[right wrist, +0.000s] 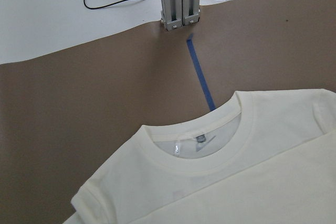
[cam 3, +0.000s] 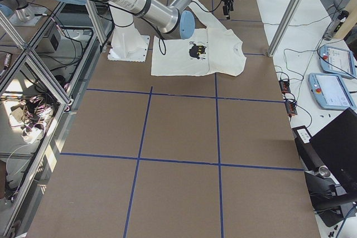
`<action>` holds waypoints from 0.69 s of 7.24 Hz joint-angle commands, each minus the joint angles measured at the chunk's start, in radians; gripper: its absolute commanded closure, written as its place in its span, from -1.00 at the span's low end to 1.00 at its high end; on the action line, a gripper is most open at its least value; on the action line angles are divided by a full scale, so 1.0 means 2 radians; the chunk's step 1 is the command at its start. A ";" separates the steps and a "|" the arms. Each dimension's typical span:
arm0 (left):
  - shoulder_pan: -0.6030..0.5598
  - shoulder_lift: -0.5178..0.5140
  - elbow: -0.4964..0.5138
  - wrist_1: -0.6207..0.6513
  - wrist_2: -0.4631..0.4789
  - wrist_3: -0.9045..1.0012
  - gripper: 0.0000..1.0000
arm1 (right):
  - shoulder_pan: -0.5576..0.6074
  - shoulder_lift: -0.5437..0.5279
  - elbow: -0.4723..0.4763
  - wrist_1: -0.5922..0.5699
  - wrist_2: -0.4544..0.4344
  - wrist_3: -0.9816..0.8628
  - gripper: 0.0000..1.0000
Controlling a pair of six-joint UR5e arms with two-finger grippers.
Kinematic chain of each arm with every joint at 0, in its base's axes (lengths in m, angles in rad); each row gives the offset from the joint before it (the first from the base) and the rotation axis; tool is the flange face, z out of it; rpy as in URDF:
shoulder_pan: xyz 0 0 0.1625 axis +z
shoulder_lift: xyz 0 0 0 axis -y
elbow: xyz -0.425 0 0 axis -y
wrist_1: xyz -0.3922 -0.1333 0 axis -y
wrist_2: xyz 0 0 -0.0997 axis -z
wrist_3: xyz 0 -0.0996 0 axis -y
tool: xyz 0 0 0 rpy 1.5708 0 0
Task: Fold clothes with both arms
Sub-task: 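Carry the held sleeve with the right gripper across the shirt body, then open the right gripper and withdraw the right arm from the shirt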
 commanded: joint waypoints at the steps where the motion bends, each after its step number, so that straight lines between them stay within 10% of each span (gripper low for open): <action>1: 0.042 0.002 0.001 -0.016 0.004 -0.037 -1.00 | 0.059 -0.108 0.124 -0.043 0.074 -0.131 -1.00; 5: 0.088 0.012 -0.003 -0.037 0.018 -0.127 -1.00 | 0.180 -0.343 0.316 -0.040 0.196 -0.397 -1.00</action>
